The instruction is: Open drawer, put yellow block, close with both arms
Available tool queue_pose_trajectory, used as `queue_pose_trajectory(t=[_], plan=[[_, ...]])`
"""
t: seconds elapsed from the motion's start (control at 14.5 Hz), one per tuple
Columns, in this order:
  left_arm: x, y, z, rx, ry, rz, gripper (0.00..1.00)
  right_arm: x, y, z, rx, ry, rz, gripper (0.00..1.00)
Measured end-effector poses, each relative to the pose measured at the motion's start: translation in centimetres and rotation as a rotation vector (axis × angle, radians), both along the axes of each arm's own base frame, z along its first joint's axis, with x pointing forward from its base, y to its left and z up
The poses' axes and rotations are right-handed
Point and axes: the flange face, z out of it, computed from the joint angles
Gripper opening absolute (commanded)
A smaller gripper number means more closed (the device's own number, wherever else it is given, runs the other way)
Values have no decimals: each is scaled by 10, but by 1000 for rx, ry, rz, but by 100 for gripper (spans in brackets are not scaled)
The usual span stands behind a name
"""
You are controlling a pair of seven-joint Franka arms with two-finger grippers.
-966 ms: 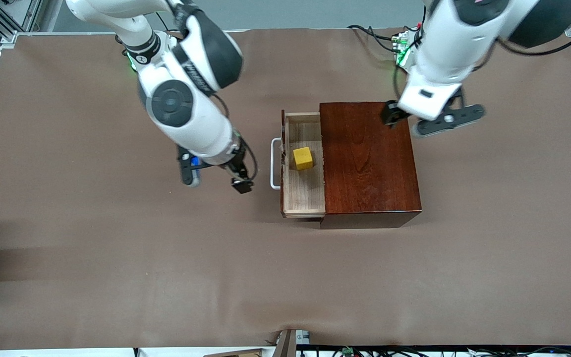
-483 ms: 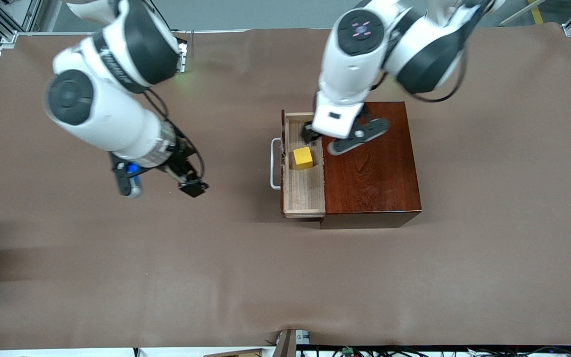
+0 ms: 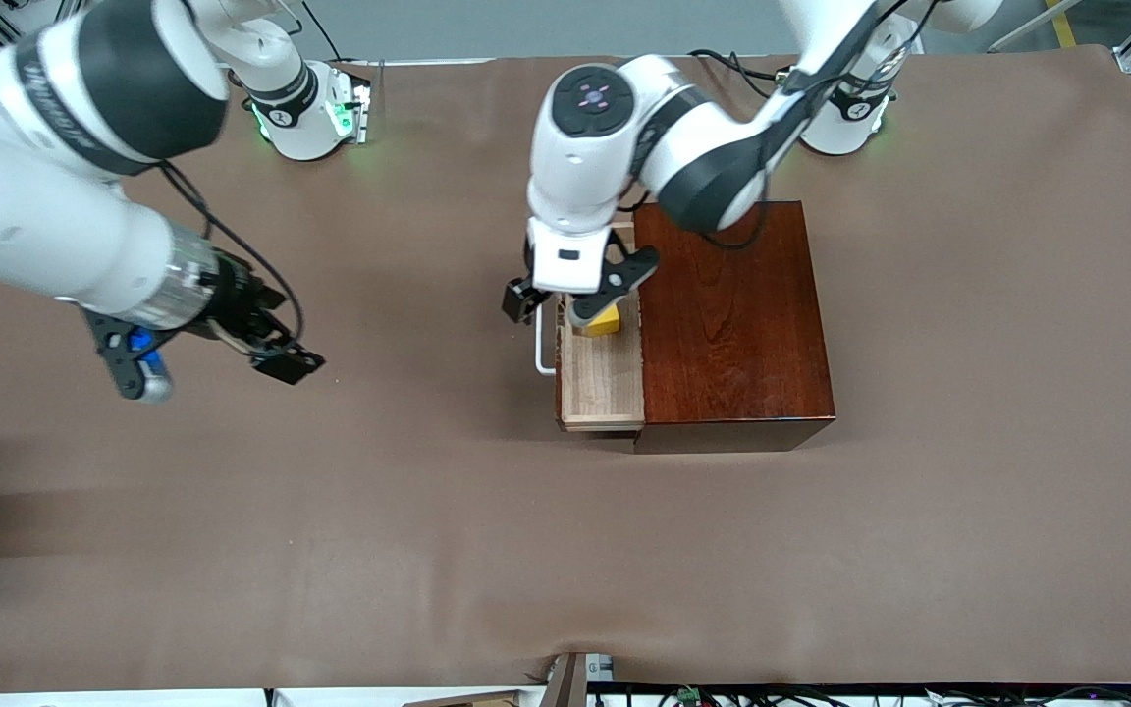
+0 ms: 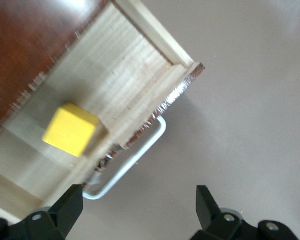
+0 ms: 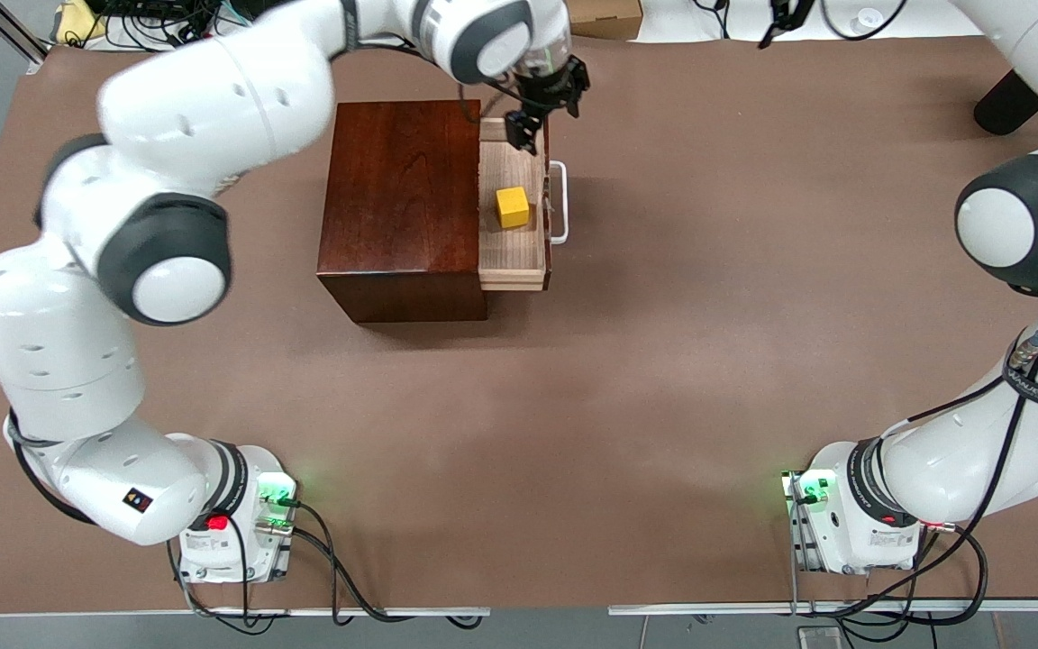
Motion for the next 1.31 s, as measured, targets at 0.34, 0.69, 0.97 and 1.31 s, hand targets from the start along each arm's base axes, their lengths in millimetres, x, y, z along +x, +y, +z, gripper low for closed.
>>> queue_pose_trajectory(t=[0.34,0.69,0.97,1.31], plan=[[-29,-70,-66,-11,-125,169,100,-4,-74,17,52,28,129,100],[-26,-82,-124,-14,-112,279,100,-27,-131,47,94,29,315,100],[-22,-78,-137,6,-106,301,100,-46,-153,75,72,-27,506,100],[-16,-67,-148,51,-68,364,100,-59,-176,76,24,-31,759,100]])
